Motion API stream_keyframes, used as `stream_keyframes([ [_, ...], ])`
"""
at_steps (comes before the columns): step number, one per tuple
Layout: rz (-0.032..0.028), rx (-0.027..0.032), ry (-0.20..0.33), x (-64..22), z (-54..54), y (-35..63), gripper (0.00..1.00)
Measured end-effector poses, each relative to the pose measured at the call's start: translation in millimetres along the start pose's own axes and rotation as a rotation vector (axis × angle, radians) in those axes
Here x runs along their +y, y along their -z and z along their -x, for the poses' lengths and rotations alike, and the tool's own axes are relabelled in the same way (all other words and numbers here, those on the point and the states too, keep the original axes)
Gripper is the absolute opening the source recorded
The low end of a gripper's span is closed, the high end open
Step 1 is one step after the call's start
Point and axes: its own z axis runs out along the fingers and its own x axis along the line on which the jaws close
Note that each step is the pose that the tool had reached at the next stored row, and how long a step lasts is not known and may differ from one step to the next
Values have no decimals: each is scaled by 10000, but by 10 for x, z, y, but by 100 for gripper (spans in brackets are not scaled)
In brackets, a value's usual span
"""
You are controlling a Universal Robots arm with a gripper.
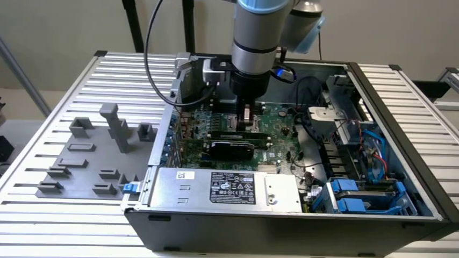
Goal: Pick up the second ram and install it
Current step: 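Press down the second ram until it locks into place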
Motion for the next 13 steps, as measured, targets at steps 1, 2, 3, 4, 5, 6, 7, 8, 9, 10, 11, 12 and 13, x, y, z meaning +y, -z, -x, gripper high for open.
stream_keyframes([
  [1,0,0,-1,-2,2,-14,0],
  [2,0,0,-2,-4,4,-29,0],
  [3,0,0,-2,-6,5,-44,0],
  [4,0,-1,-1,-9,6,-60,0],
  [5,-1,-2,-2,-11,7,-76,0],
  [6,4,9,-2,-12,5,-90,0],
  [7,7,15,-2,-12,4,-106,0],
  [8,9,12,-2,-13,4,-125,0],
  [9,8,11,-2,-13,3,-142,0],
  [10,9,16,-1,-13,2,-147,0],
  [11,17,34,-3,-14,5,-139,0],
  [12,35,79,-2,-15,5,-117,0],
  [13,111,243,-9,-9,-7,-50,0],
])
